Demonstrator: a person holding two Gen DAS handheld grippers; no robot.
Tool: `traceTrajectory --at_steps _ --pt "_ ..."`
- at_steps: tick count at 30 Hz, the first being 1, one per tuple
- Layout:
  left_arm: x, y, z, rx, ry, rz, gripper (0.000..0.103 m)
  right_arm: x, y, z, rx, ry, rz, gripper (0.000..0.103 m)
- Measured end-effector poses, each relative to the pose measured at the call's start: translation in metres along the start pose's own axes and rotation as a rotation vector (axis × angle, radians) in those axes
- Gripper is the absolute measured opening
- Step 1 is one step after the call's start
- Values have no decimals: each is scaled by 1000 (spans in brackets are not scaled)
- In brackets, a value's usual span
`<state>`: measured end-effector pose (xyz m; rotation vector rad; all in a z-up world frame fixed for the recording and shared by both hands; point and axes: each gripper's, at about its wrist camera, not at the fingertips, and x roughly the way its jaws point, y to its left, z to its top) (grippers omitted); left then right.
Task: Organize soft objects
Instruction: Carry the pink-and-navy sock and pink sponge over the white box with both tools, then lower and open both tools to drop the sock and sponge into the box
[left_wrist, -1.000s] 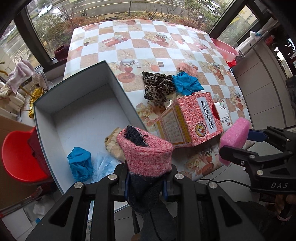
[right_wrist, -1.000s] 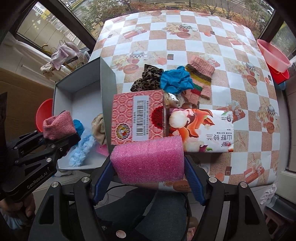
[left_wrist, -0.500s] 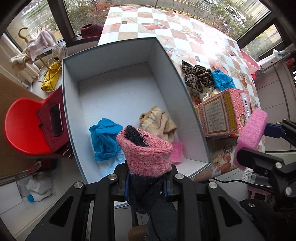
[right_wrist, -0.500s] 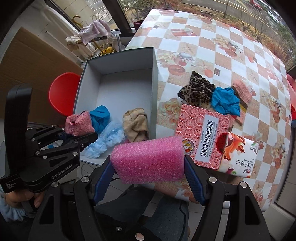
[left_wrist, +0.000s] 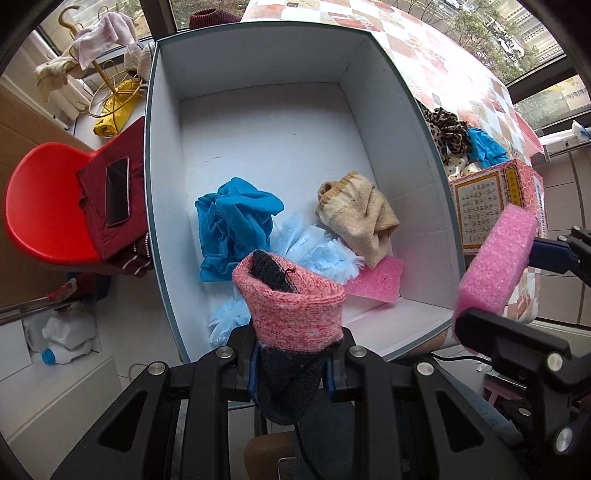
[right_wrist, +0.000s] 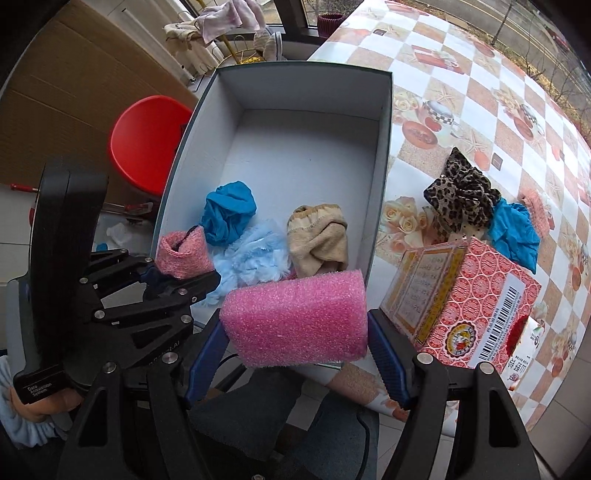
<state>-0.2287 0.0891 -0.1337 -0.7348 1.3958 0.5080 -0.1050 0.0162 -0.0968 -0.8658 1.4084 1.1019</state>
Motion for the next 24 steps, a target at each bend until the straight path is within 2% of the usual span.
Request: traceTrajectory --at_steps 8,24 --pt "13 -1 -2 -2 39 1 28 15 0 0 6 43 11 75" --pt "18 2 0 -10 55 0 28 19 0 2 9 59 11 75"
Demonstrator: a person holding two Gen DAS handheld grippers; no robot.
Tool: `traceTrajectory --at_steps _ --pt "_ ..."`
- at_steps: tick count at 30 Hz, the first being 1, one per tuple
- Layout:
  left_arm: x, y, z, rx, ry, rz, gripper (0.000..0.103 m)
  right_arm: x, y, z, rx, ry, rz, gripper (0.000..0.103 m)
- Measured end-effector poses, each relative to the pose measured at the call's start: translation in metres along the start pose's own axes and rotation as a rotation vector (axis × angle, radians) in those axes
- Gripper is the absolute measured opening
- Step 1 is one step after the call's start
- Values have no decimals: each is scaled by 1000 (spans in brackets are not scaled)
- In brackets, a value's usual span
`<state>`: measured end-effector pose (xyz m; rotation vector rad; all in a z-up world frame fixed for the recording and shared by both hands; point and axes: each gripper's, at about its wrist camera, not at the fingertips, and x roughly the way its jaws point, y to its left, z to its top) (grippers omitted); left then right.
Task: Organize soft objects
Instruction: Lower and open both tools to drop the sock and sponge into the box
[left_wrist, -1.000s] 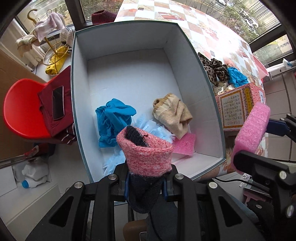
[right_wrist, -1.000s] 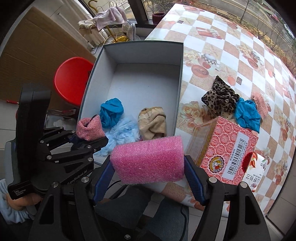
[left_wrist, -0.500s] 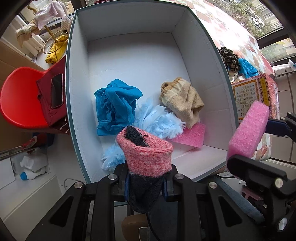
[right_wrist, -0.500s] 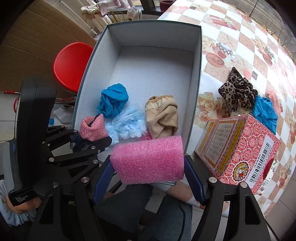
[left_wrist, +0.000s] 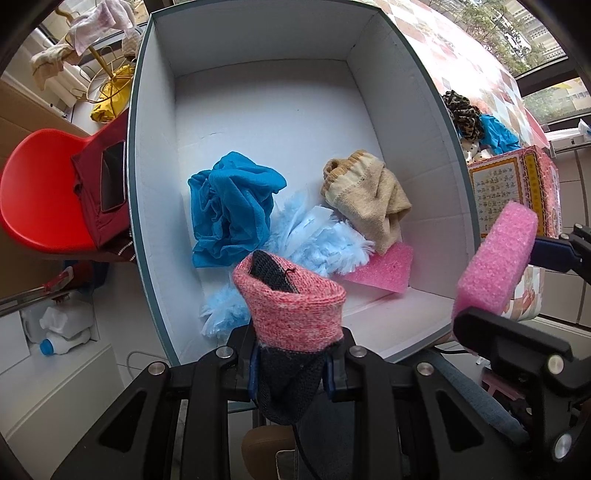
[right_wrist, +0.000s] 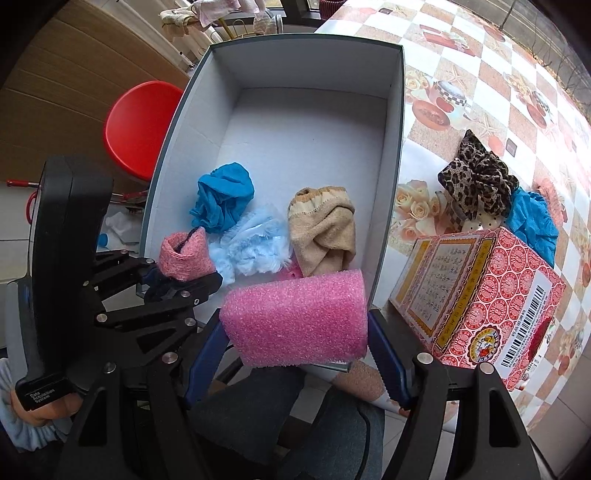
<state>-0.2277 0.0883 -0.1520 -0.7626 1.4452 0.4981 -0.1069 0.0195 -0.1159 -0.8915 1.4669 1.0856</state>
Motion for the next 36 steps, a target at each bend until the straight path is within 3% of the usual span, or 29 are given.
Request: traceTrajectory --at_steps 30,33,35,36 --pt "10 5 2 3 13 -5 29 12 1 6 -15 12 -24 75" --pt "11 7 3 -9 15 -8 39 13 0 7 -20 10 -27 75" --pt "9 8 2 -21 16 -8 58 13 1 7 -25 6 -27 75" --pt "8 9 2 -25 11 -7 62 13 1 8 -27 5 -27 75"
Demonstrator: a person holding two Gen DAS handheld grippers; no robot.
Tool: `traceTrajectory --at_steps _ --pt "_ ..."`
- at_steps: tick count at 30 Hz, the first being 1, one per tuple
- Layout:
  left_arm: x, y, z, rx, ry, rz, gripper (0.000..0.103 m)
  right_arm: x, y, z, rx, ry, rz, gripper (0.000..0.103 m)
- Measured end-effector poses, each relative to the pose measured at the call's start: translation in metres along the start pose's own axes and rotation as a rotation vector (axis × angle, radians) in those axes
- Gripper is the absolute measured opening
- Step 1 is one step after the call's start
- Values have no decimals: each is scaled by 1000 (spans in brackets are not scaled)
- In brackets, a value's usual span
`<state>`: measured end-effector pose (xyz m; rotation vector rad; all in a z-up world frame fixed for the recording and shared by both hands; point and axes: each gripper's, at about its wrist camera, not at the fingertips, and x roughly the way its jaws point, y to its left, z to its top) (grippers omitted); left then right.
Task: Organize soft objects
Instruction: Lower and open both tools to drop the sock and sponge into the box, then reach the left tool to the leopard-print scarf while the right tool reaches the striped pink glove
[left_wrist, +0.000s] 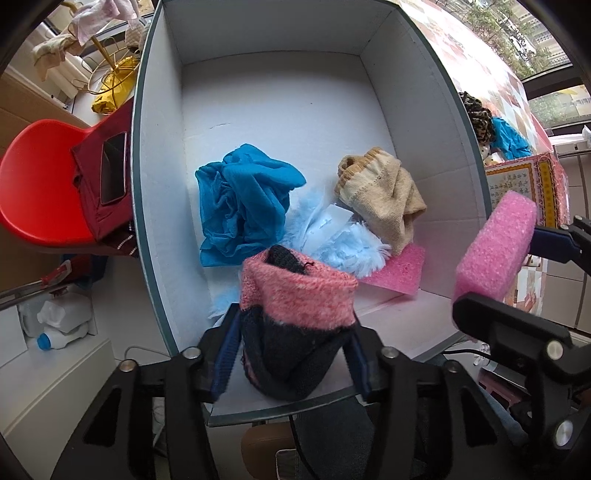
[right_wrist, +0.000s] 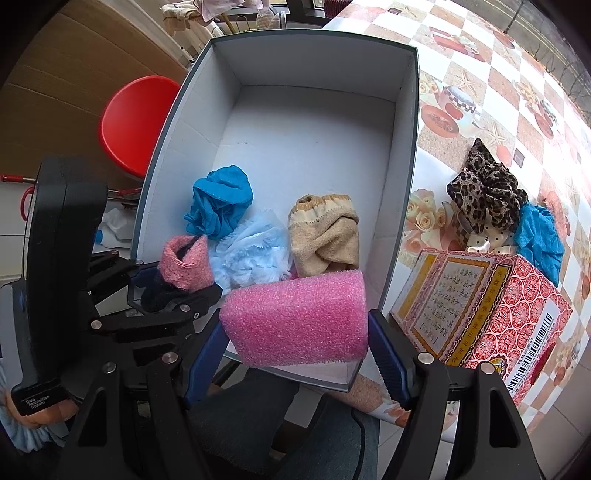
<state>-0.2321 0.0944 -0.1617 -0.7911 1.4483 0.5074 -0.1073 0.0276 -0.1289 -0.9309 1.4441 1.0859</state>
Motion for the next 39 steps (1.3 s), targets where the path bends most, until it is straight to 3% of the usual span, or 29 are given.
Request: traceTrajectory --at_steps 6,9,16,33,39 --pt "2 1 4 -3 30 -30 73 -1 -3 2 7 -10 -6 80" --pt "2 -2 5 5 29 -33 85 -5 -8 3 26 -26 -6 101" --pt "1 -13 6 16 41 -23 102 -10 -8 1 16 -57 -3 103" --pt "-27 -27 35 -1 -21 5 102 -43 -8 -1 -5 -146 -37 103" --pt "-35 -32 45 -29 -34 -40 102 -65 -22 -2 13 -189 -47 103"
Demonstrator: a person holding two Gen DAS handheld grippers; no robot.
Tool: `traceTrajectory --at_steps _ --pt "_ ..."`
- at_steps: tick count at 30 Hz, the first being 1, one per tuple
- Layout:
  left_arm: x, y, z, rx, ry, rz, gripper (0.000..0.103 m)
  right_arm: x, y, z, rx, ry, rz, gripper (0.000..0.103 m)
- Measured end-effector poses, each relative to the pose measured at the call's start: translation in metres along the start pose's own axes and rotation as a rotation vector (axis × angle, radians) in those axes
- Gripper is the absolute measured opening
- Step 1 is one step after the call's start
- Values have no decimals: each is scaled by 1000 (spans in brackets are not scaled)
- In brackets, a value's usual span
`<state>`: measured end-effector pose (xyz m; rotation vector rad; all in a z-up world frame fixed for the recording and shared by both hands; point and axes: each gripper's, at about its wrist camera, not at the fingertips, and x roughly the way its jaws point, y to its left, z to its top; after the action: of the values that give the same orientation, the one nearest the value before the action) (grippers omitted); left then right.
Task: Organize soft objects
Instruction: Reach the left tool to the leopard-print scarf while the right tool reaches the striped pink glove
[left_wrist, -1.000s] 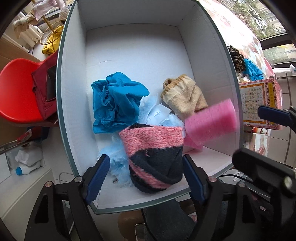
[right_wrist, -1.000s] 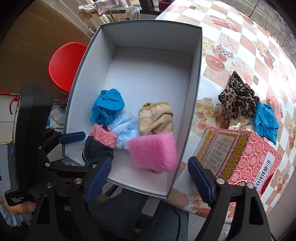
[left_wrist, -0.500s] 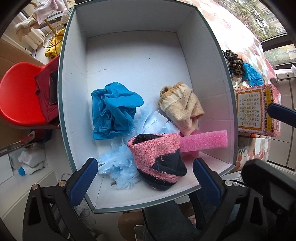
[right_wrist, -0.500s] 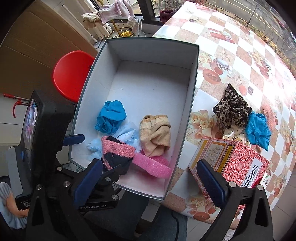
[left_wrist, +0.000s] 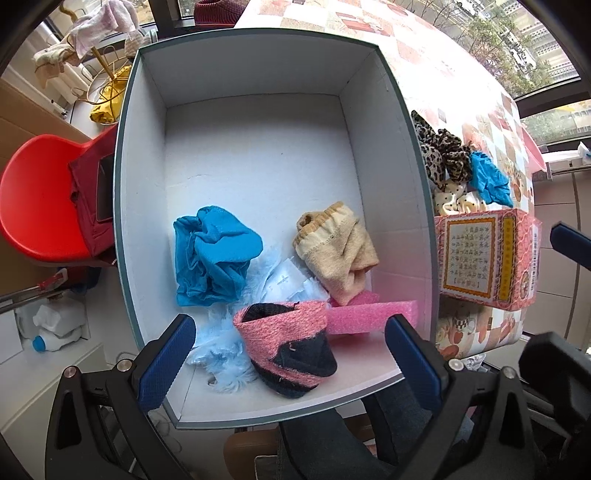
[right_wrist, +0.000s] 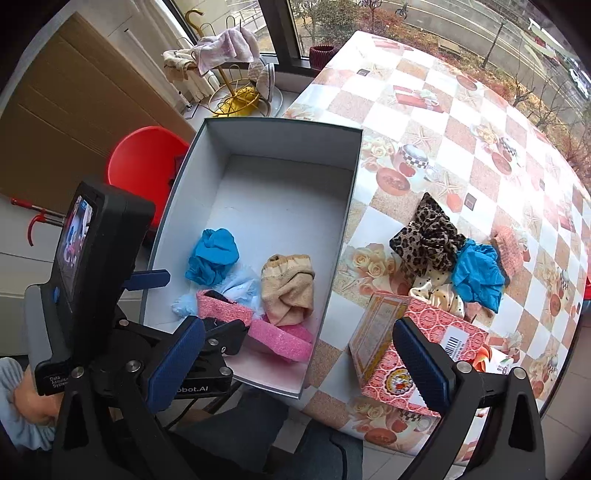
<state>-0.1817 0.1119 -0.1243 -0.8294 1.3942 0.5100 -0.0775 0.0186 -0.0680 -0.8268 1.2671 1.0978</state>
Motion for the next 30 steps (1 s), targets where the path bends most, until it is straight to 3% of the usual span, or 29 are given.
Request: traceTrajectory --at_steps 6,12,22,30 --pt "-14 -19 20 37 -23 -12 102 -26 -34 1 79 -58 24 103" --pt "-27 -54 46 122 -49 13 102 -42 -102 -5 249 -94 16 103" --pt "-14 -120 79 243 -28 65 102 -8 -217 -33 500 3 0 102" --pt "9 -160 115 319 24 203 102 46 -286 -20 603 102 -26 102"
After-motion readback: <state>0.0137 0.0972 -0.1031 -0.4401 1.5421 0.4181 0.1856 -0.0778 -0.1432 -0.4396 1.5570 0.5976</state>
